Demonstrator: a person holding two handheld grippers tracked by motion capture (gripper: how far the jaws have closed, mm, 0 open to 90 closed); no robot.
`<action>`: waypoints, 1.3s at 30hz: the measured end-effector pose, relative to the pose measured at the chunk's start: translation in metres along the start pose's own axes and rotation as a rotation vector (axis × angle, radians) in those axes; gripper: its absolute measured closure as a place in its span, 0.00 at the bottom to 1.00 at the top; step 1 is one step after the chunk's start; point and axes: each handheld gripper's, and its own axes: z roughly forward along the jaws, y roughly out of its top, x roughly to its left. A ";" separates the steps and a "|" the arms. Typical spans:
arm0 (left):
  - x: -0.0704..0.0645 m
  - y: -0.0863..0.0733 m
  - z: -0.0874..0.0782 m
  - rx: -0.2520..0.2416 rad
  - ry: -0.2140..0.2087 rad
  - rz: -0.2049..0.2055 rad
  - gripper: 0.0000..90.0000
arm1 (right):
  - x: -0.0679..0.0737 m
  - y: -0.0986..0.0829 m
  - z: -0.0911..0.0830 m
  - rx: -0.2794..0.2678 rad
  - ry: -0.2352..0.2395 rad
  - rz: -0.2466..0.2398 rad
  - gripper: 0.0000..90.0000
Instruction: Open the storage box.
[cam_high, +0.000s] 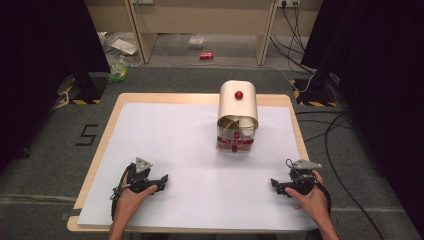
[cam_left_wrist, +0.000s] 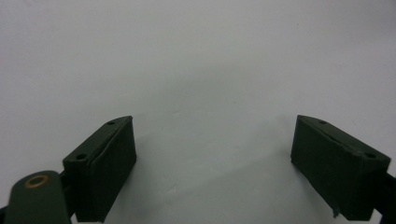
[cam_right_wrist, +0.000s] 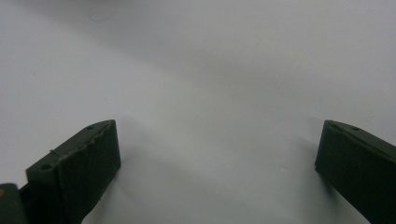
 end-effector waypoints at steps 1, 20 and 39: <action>0.000 0.000 0.000 0.000 0.000 0.000 0.15 | 0.000 0.000 0.000 -0.001 0.000 0.000 0.01; 0.000 0.000 0.000 -0.001 -0.001 -0.001 0.15 | 0.018 0.013 -0.018 -0.176 0.059 -0.123 0.24; 0.000 0.000 0.000 0.000 0.000 -0.001 0.14 | 0.062 0.029 -0.012 -0.250 0.121 -0.264 0.32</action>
